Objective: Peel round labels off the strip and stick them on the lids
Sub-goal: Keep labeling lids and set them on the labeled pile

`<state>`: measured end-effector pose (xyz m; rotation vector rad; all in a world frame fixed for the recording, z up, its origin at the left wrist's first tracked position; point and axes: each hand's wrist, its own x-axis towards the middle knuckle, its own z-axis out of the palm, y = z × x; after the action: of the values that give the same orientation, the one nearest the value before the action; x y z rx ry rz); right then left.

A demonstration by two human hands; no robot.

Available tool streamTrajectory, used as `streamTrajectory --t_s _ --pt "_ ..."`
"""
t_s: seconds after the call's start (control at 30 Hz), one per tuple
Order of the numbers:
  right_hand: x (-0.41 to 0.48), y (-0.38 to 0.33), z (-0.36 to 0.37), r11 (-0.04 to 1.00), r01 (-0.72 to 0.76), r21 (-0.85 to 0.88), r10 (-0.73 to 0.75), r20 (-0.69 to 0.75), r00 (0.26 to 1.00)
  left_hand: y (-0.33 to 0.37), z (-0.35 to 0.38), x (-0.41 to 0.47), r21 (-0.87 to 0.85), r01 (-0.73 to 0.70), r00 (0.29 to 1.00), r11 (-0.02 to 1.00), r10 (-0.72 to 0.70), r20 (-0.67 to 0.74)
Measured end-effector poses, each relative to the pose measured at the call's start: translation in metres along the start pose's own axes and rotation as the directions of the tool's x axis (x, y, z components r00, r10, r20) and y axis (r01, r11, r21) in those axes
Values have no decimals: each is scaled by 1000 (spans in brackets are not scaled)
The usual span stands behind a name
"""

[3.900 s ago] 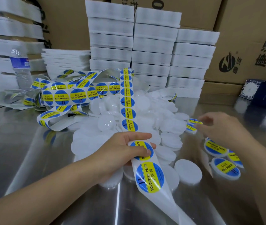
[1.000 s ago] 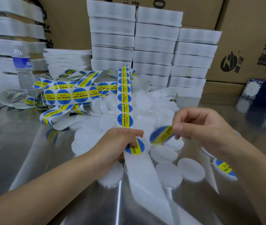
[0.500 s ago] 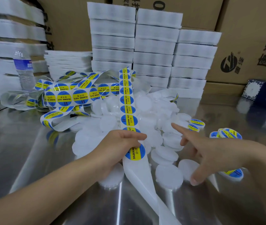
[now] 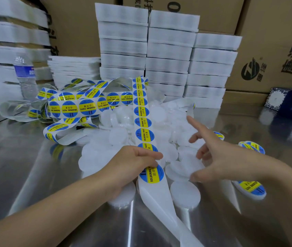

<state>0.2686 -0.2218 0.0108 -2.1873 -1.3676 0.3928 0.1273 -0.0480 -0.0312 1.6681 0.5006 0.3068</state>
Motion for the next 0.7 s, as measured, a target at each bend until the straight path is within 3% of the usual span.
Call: streamTrajectory --t_s 0.2,0.57,0.7 --pt "15 -9 27 973 221 60 -205 -208 956 0 3 1 -26 22 1000 999 -22 -5" --pt "14 -17 40 951 305 -54 -308 -284 908 -2 1 1 0 -19 1000 1000 19 1" --pt "13 -24 36 932 362 15 -317 -452 834 -2 -1 4 -110 28 999 993 -33 -38"
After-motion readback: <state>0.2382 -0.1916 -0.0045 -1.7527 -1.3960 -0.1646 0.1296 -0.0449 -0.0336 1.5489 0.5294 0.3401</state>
